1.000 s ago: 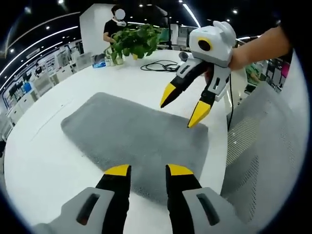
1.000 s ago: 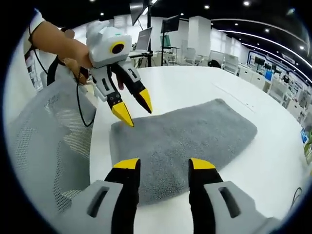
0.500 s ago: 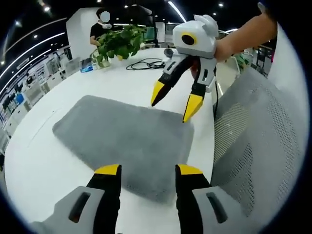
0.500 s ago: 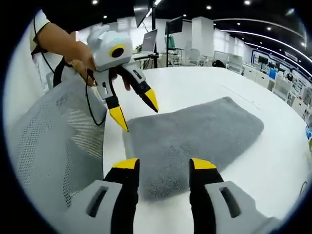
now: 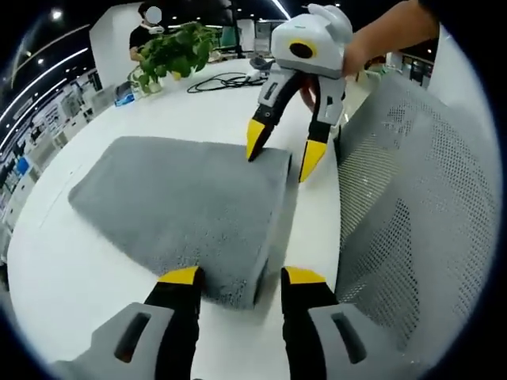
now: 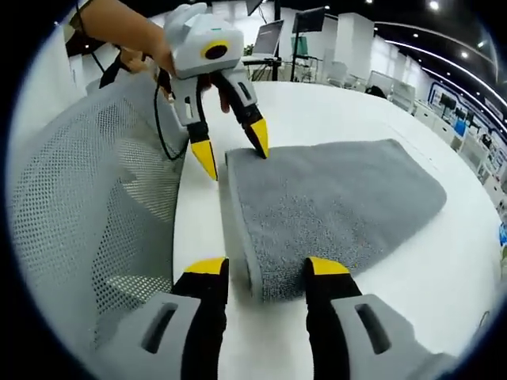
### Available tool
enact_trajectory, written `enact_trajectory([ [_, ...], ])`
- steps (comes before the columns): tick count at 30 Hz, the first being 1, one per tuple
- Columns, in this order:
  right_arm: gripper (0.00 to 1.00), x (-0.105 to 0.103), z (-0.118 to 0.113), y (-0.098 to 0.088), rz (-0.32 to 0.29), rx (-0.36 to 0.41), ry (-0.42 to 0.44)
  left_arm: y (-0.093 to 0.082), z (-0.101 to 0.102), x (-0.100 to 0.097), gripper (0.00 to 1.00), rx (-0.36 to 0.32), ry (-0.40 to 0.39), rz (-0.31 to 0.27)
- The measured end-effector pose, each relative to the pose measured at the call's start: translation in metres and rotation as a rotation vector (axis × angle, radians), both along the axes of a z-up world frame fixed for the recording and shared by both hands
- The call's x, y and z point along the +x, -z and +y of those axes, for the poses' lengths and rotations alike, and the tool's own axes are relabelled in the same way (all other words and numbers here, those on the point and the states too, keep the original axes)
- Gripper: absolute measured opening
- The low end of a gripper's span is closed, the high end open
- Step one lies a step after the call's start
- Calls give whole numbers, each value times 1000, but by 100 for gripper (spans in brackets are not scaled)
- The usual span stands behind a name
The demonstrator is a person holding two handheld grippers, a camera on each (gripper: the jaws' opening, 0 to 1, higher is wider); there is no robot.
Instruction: Fold the towel on the table until its edges align and the towel forms a compact rectangular stack.
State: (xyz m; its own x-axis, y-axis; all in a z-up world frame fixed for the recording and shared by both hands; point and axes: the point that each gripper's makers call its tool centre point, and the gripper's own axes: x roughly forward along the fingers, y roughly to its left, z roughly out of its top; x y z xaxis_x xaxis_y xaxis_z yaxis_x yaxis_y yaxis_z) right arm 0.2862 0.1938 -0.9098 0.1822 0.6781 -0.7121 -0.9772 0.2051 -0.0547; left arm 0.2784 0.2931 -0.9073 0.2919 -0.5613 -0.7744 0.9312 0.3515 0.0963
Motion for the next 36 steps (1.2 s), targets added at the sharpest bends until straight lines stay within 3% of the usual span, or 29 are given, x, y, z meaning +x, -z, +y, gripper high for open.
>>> enact_trajectory([
  [2,35,-1,1,1,-11,-13,1,4,1,2,38,21,5,-6],
  [6,28,4,-4,5,-99,-86,-40,5,0,6,36,32,10,-22],
  [10,27,3,-2,3,-78,-66,-23,5,2,9,32,25,3,-33],
  [13,20,7,-1,2,-95,-56,2,4,3,11,28,25,-16,-36],
  [17,15,4,-1,1,-96,-86,7,3,3,8,25,21,-32,-32],
  [19,9,1,0,0,-86,-87,2,3,4,5,20,21,-24,-42],
  [20,9,-2,1,1,-45,-71,20,2,5,5,17,24,-26,-50],
  [22,8,-4,-1,0,-37,-67,31,1,6,4,16,4,-47,-34],
  [30,7,-22,-3,4,11,-49,34,1,4,-13,12,15,-11,-24],
  [34,6,-29,-5,6,16,-56,16,2,3,-23,12,17,3,-3],
  [36,5,-33,-6,6,11,-55,7,3,2,-28,12,9,-16,39],
])
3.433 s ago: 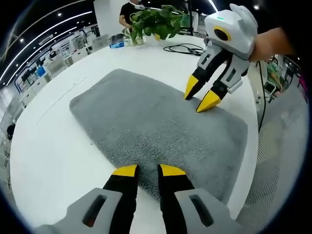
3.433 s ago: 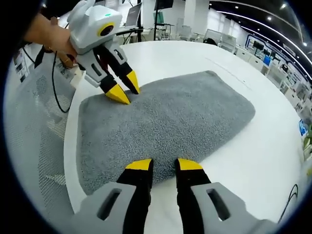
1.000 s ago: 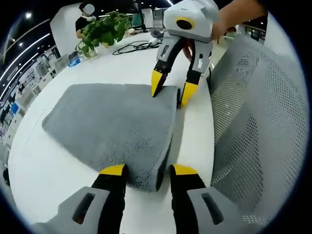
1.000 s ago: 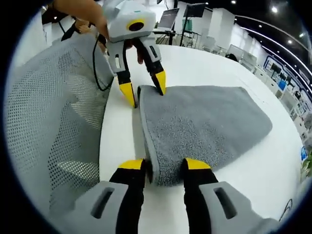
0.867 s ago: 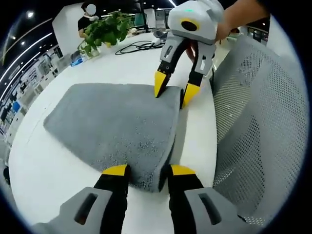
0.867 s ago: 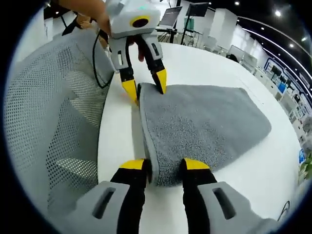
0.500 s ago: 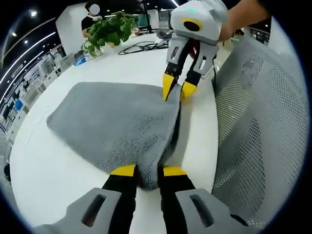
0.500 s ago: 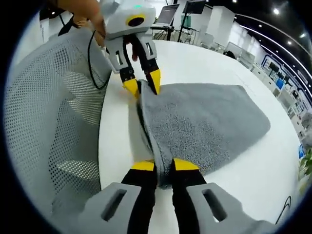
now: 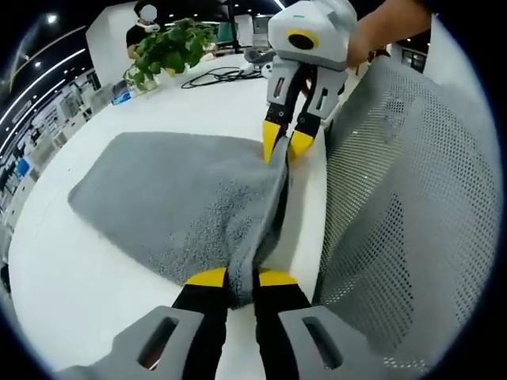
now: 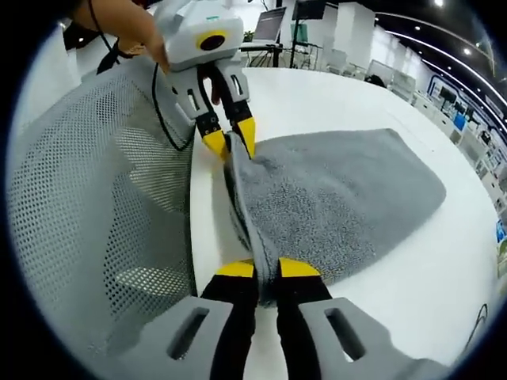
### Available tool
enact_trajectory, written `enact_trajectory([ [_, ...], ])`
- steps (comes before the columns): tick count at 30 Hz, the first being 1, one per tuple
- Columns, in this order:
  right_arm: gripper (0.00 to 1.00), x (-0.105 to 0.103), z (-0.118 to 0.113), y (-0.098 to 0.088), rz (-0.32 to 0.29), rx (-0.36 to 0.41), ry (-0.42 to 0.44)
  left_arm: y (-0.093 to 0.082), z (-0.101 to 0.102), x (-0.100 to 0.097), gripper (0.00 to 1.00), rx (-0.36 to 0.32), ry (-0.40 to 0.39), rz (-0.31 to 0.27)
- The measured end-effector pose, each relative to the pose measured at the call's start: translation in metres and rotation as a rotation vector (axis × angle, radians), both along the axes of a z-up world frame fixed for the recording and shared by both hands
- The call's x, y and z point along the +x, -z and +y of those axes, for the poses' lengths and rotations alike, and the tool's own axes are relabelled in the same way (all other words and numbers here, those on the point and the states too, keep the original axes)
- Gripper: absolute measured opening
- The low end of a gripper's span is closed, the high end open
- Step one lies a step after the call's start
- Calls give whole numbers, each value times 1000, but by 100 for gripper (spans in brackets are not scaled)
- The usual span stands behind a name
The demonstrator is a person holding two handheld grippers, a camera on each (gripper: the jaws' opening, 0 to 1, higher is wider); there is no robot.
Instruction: Fold the towel on the table until its edges align and the towel forms a compact rectangular stack.
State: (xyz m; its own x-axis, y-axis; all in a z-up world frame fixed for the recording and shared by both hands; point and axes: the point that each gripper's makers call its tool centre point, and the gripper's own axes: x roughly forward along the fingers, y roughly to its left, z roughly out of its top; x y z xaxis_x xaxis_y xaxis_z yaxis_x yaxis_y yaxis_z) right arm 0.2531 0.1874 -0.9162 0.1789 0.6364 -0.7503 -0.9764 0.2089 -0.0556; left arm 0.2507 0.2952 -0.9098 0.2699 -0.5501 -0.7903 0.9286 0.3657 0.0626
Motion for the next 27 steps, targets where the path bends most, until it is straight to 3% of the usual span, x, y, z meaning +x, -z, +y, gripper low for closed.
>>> enact_trajectory([
  [16,5,-27,2,-2,98,31,12,-1,-2,-25,11,27,26,113],
  [27,5,-33,4,-13,133,45,-8,-11,-1,-32,11,18,32,137],
])
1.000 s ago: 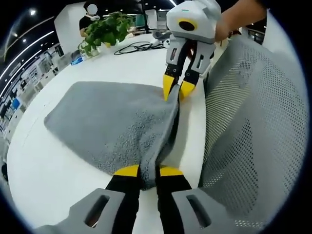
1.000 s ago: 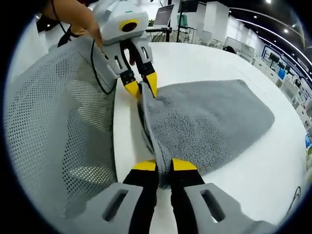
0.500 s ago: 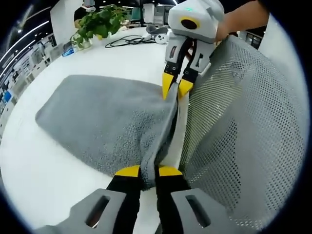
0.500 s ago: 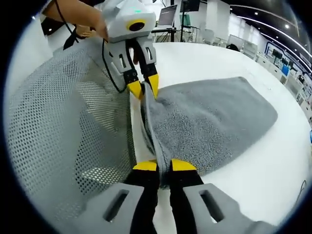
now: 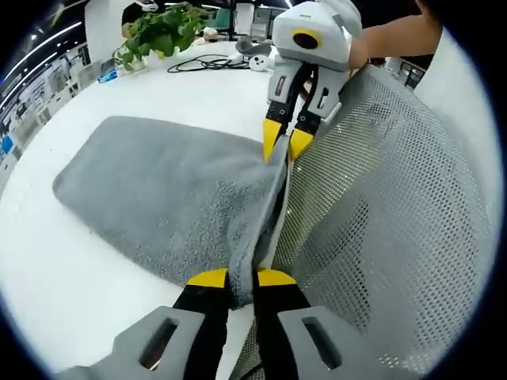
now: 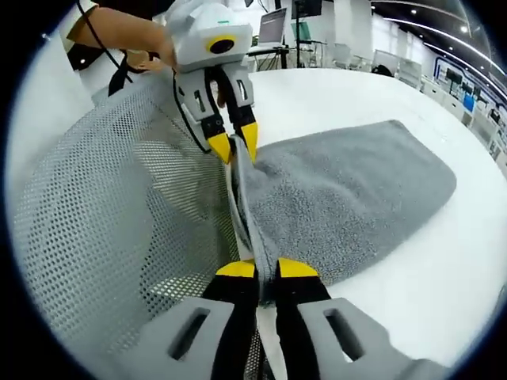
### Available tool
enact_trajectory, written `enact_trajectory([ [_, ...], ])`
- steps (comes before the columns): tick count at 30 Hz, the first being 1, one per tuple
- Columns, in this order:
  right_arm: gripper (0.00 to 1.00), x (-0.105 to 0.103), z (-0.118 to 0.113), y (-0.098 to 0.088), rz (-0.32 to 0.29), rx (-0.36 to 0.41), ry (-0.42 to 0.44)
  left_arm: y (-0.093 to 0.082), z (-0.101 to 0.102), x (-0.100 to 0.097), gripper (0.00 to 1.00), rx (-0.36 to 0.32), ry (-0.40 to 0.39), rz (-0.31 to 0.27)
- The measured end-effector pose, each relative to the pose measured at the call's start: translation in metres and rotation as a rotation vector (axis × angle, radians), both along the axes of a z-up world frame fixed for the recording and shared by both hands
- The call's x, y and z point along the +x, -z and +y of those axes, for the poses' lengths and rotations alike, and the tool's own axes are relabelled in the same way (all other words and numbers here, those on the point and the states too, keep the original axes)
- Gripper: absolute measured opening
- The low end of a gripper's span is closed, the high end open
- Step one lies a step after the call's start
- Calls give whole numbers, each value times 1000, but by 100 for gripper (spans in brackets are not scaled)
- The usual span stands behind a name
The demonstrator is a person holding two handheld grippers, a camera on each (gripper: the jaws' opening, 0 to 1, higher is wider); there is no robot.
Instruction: Fold the towel on the table until its edges align and the towel forms a compact rectangular stack.
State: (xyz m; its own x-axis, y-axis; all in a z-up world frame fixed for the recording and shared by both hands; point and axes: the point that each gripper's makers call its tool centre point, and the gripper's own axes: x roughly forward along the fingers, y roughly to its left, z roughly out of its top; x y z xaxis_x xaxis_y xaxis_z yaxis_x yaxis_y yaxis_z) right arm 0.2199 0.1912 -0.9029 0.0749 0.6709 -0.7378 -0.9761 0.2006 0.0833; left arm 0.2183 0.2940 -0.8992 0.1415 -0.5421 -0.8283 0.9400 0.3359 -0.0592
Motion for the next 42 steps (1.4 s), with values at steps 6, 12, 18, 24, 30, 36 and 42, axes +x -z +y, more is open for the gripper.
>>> enact_trajectory([
  [6,4,-2,3,-8,4,22,1,-11,4,0,11,-33,2,-8],
  [12,4,-7,6,-21,19,53,1,-29,4,-4,10,-53,15,-16],
  [18,4,-12,8,-35,28,76,-3,-48,6,-5,10,-92,19,-15],
  [24,4,-16,9,-50,35,104,-3,-65,5,-6,10,-132,16,-18],
  [30,4,-15,9,-64,44,128,-9,-79,4,-6,10,-164,7,-23],
  [36,5,-6,9,-92,41,179,9,-113,2,8,10,-248,-32,-52],
  [42,5,25,11,-115,-31,227,70,-130,4,41,10,-288,-83,-128],
])
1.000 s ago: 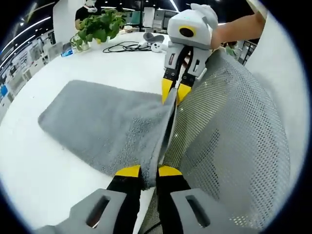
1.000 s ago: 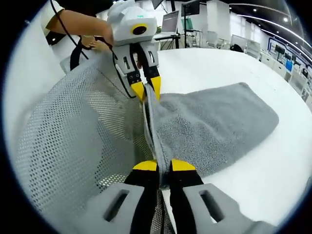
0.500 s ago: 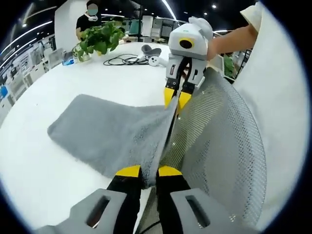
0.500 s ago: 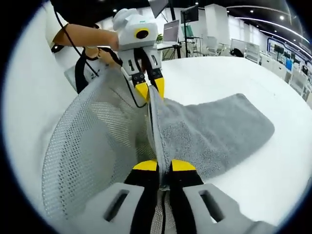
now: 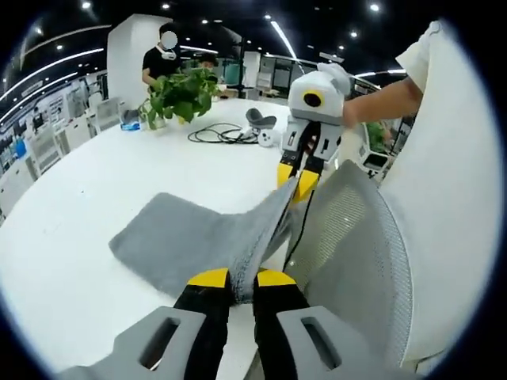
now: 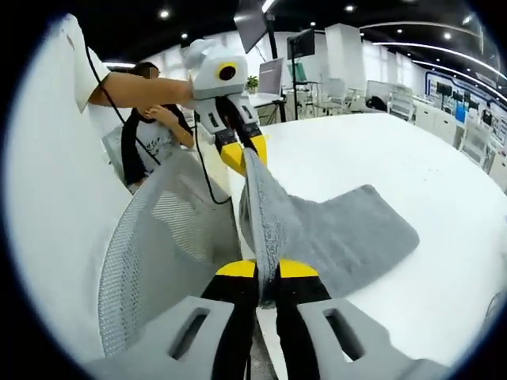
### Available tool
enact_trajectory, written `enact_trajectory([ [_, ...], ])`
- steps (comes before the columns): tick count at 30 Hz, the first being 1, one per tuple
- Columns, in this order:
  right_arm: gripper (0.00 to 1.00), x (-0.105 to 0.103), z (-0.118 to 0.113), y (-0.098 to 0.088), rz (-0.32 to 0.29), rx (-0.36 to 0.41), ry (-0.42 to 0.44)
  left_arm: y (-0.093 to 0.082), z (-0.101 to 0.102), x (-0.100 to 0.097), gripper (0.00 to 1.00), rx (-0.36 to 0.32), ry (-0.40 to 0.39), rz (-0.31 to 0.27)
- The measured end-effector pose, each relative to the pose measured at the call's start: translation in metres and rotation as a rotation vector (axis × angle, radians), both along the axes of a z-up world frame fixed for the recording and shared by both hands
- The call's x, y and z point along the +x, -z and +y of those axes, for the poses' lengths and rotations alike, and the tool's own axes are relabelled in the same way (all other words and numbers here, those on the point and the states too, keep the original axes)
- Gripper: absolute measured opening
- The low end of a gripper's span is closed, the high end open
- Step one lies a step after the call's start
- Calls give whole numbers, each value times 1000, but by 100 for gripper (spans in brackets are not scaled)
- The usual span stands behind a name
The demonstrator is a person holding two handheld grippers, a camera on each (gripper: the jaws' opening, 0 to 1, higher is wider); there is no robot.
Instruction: Fold the towel on the table until its edges align and the towel forms a compact rectangular stack.
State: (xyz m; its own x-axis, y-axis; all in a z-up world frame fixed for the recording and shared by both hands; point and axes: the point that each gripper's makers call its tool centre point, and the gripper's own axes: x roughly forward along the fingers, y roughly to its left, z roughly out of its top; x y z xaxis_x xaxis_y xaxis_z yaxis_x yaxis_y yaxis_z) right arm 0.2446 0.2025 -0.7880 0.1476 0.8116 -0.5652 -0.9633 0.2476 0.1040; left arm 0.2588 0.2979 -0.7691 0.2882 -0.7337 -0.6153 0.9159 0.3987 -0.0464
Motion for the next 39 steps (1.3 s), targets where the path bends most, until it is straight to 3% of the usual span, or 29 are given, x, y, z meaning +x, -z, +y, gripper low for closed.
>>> enact_trajectory([
  [8,5,43,-2,-9,-116,-24,106,-5,2,38,10,-23,-77,-34],
  [15,5,72,-4,-17,-177,-50,187,-8,2,63,10,-24,-141,-63],
  [27,5,104,-5,-19,-234,-84,244,-6,3,95,10,-12,-208,-95],
  [30,5,109,-5,-17,-225,-91,245,-5,3,101,10,-4,-214,-97],
  [33,5,106,-6,-17,-170,-75,252,-5,3,99,10,-2,-216,-88],
  [35,5,99,-4,-17,-125,-53,240,-4,4,94,10,3,-197,-87],
  [39,5,82,0,-24,-108,-24,223,-5,6,84,10,-16,-166,-87],
])
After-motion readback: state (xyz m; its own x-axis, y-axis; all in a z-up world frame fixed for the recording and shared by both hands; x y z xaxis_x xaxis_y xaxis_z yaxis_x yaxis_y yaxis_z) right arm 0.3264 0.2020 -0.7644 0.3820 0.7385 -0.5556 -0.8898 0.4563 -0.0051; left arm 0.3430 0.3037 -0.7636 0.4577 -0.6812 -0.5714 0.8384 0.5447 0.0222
